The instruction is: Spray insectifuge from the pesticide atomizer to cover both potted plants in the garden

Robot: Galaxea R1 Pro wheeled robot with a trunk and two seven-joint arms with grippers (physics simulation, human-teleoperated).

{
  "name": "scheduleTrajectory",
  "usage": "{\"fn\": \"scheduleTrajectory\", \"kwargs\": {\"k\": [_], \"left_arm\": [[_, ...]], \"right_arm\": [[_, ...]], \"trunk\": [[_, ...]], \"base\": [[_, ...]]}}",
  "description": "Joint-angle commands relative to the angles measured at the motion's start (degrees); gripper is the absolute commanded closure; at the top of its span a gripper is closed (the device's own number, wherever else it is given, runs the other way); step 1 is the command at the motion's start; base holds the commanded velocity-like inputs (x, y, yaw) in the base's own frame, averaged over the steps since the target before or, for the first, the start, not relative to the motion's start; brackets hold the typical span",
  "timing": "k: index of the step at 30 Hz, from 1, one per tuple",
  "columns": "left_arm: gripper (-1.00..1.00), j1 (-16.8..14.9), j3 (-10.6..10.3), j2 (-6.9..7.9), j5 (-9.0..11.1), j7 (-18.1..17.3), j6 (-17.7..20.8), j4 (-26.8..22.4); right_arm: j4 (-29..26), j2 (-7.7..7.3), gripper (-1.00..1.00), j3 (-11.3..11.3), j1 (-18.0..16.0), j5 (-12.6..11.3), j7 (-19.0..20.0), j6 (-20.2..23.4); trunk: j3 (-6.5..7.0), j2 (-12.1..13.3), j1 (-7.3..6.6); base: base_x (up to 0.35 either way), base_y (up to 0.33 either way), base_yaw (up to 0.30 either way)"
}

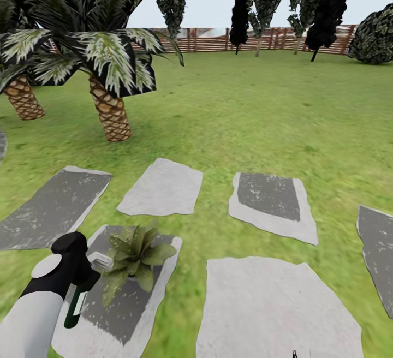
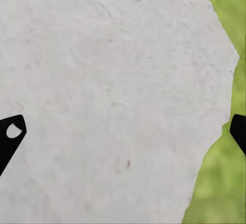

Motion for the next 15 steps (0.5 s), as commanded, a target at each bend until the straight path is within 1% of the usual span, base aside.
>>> {"fn": "scheduleTrajectory", "kwargs": {"k": [1,8,11,15], "left_arm": [[1.00,-0.05,0.06,-0.03,-0.47,-0.56,0.52,-0.04],[1.00,0.02,0.49,0.04,-0.08,-0.50,0.35,-0.04],[1.00,0.06,0.69,0.09,0.04,-0.43,0.35,0.24],[1.00,0.13,0.75,-0.02,0.09,-0.39,0.34,0.57]], "right_arm": [[0.08,0.01,-1.00,-0.34,-0.03,0.60,-0.20,-0.16],[0.08,0.01,-1.00,-0.34,-0.05,0.60,-0.20,-0.16],[0.08,0.01,-1.00,-0.34,-0.06,0.60,-0.20,-0.16],[0.08,0.01,-1.00,-0.34,-0.06,0.60,-0.20,-0.16]], "trunk": [[-0.05,-0.02,-0.01],[-0.05,-0.02,-0.01],[-0.05,-0.02,-0.01],[-0.05,-0.02,-0.01]], "base": [[0.000,-0.273,0.277],[0.021,-0.273,0.265],[0.152,-0.251,0.068],[0.194,-0.232,0.011]]}}
